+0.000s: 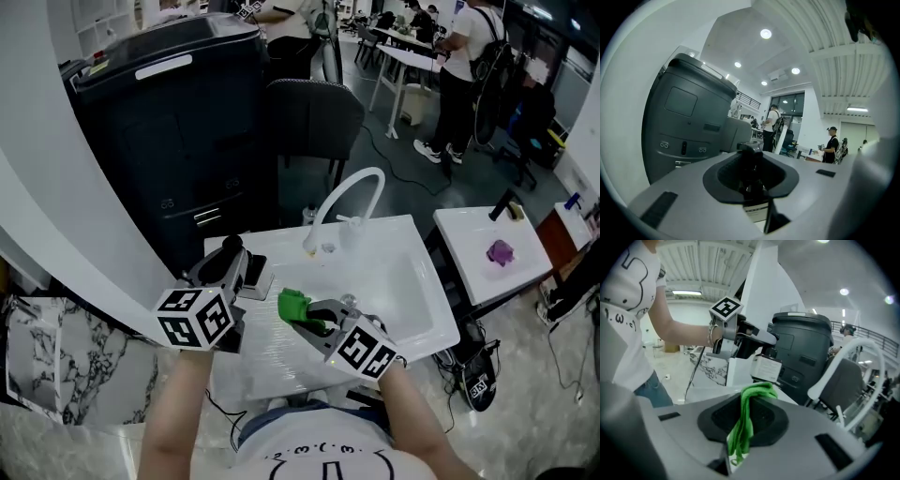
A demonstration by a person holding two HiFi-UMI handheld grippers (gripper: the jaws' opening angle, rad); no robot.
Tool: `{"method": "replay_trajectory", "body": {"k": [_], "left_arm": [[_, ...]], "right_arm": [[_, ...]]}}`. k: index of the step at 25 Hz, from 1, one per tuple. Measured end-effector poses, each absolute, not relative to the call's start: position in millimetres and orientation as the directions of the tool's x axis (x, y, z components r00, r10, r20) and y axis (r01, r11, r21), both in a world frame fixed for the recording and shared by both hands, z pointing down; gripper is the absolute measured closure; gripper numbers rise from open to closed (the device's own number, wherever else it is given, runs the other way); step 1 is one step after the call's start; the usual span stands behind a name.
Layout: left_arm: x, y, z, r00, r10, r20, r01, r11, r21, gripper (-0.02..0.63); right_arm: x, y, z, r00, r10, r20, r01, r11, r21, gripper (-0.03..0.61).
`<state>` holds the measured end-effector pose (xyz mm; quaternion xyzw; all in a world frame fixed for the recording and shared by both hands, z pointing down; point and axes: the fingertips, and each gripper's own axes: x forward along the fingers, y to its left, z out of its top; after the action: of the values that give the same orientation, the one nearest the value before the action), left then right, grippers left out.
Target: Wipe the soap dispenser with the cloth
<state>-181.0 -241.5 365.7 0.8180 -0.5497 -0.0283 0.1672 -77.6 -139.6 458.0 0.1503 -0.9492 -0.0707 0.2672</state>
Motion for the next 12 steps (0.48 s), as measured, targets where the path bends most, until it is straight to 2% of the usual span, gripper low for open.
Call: {"method": "replay_trajectory", "body": {"k": [3,8,12], "left_arm": [[-186,-254,388,0.363,-0.915,0.176,-0.904,-0.301,0.302,0.522],[-195,-281,421,0.273,-0.939,0.206,-0.932,-0.206,0.297,0.522],[-200,-308,440,0.202,-0.959,0.201,-0.957,-0.149,0.249,0.522]], "right_arm": [[-53,-155,466,-0.757,-0.420,0.501,-0.355,0.907,0.224,0.529],[-21,-182,469,-0.707,-0.552,0.442,-0.574,0.813,0.097,0.529],[-8,-195,470,-0.687,-0.591,0.423,-0.648,0.762,0.013,0.529]]}}
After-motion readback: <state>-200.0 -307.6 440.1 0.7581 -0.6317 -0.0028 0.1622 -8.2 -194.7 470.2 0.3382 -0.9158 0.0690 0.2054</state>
